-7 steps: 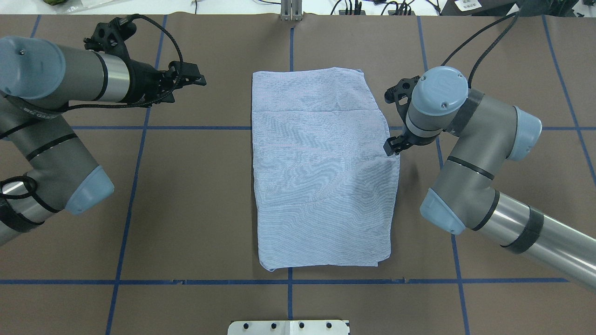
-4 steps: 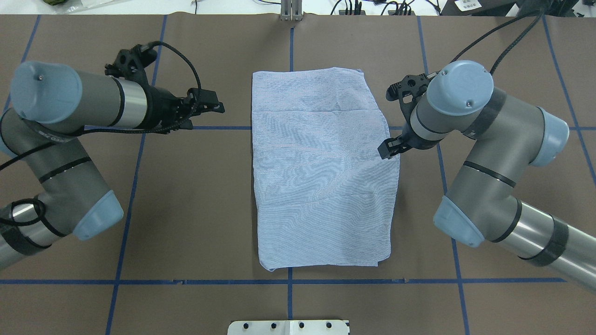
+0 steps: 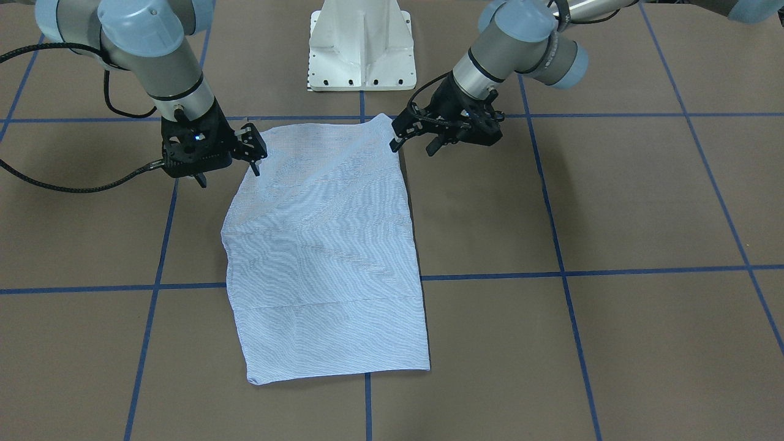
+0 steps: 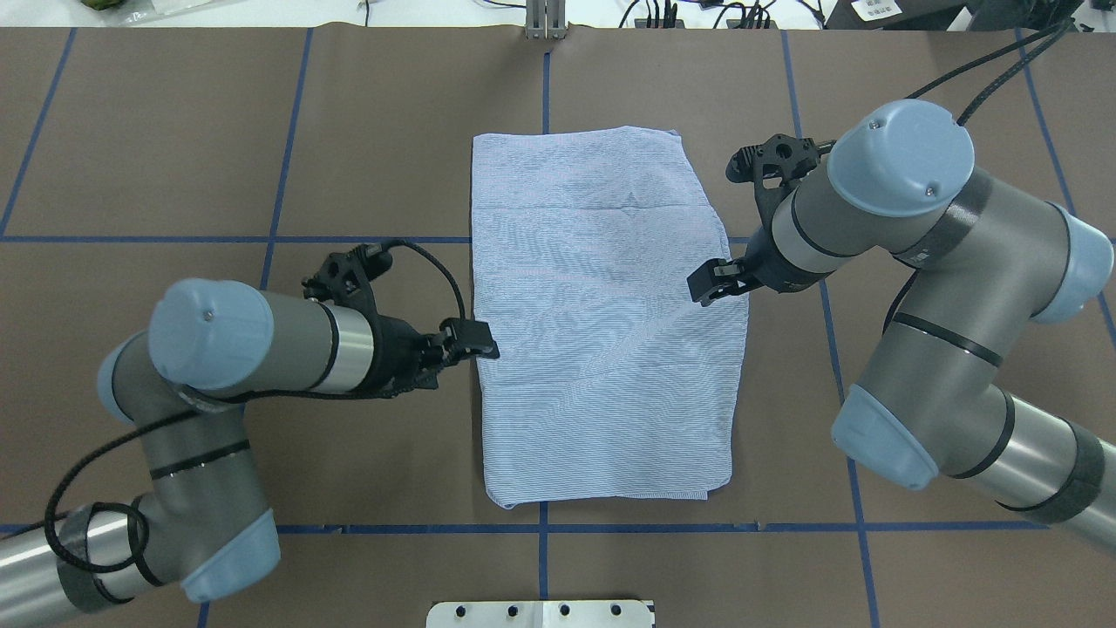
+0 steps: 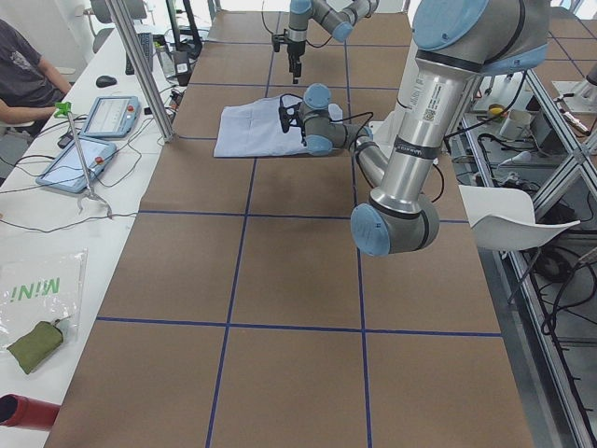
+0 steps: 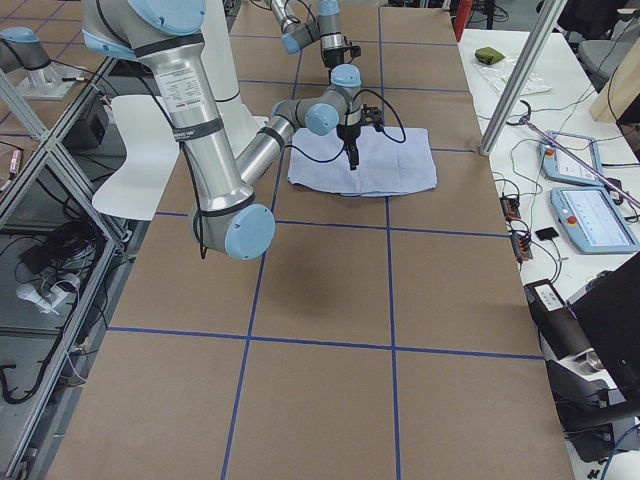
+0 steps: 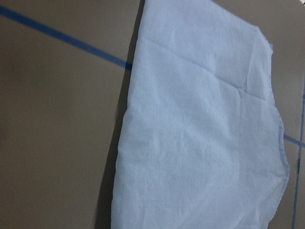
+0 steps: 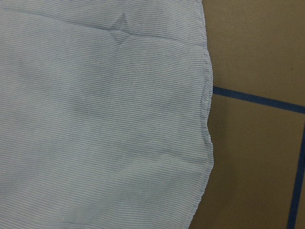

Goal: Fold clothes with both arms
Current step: 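Lower the left gripper to the shirt's near corner while the right gripper holds position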

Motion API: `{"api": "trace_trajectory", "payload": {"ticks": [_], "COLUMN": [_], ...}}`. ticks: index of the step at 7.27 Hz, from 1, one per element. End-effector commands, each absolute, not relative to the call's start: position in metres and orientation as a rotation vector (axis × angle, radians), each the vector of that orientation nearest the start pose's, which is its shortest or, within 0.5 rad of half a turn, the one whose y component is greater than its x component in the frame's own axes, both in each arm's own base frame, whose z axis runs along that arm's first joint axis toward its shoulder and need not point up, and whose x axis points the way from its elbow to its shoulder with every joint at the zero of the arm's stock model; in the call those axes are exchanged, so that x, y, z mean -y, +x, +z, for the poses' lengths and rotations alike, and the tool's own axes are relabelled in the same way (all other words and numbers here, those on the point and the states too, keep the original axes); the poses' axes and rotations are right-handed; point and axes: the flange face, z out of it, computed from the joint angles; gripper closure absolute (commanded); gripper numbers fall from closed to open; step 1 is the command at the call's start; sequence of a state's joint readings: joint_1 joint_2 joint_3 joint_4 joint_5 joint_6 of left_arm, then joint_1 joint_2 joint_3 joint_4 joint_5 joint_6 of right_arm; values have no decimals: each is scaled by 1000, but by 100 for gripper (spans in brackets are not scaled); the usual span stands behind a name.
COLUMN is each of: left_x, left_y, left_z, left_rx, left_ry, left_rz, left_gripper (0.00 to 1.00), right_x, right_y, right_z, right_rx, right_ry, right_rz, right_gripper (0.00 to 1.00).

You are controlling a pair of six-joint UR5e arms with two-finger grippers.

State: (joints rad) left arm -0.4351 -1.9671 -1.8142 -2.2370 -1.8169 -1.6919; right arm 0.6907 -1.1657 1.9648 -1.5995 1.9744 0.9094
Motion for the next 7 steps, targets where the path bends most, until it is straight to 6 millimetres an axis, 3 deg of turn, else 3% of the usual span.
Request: {"api": "trace_trajectory", "payload": {"ticks": [1, 2, 4, 7], "left_x": [305, 301, 275, 271], "left_y": [536, 538, 556, 561], "left_z": [253, 254, 248, 251], "left_rx": [-1257, -1252, -1234, -1225], "left_ry": [-22, -27, -69, -76], "left_rz": [-286, -281, -255, -252], "left_gripper": [3, 6, 12, 22], "right_x": [436, 437, 436, 435], "right_y": [-384, -385, -384, -384], "right_z": [261, 261, 262, 262], "right_rx": [850, 849, 850, 854], "right_ry": [164, 163, 162, 156], "right_rz": [-105, -104, -104, -107], "right_gripper": [0, 0, 0, 0]}}
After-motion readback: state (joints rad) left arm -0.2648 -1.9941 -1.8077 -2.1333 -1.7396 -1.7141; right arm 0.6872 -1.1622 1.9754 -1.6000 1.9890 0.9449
